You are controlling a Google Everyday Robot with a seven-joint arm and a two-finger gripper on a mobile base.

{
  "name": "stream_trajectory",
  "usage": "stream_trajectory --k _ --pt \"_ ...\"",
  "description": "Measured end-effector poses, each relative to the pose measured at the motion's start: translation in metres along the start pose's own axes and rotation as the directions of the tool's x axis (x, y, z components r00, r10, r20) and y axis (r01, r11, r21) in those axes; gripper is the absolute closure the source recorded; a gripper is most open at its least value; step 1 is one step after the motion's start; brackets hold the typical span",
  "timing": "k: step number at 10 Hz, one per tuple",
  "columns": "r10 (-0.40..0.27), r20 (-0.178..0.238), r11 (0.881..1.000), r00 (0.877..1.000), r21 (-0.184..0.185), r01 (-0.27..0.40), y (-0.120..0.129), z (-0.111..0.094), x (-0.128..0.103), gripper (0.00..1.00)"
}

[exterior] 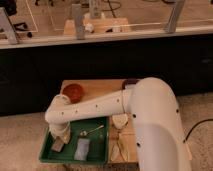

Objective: Wipe tray with eraser

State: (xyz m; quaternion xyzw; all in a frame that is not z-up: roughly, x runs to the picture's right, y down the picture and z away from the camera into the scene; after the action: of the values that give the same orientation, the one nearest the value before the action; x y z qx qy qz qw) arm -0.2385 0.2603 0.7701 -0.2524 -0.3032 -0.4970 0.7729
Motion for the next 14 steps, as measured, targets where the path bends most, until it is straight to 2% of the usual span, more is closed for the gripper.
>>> stream_trajectory --k 3,6,8,10,13,14 --pt "0.056 -0.016 0.998 0.998 -0.004 -0.056 0.030 -0.008 0.017 1.00" --pt "0.101 -0.025 0.995 0.995 0.005 -0.101 0.034 -0.011 0.043 1.00" --pt "0.109 -0.036 0.994 0.993 0.000 -0.109 0.021 -0.010 0.062 1.00" --pt "0.105 -0.036 0.994 0.994 -0.002 -0.106 0.007 -0.007 0.071 1.00" --pt "0.069 -0.041 0.998 0.997 -0.001 -0.069 -0.021 -0.004 0.062 1.00" --pt "0.062 -0.041 0.998 0.997 0.001 -0.062 -0.024 -0.004 0.059 1.00"
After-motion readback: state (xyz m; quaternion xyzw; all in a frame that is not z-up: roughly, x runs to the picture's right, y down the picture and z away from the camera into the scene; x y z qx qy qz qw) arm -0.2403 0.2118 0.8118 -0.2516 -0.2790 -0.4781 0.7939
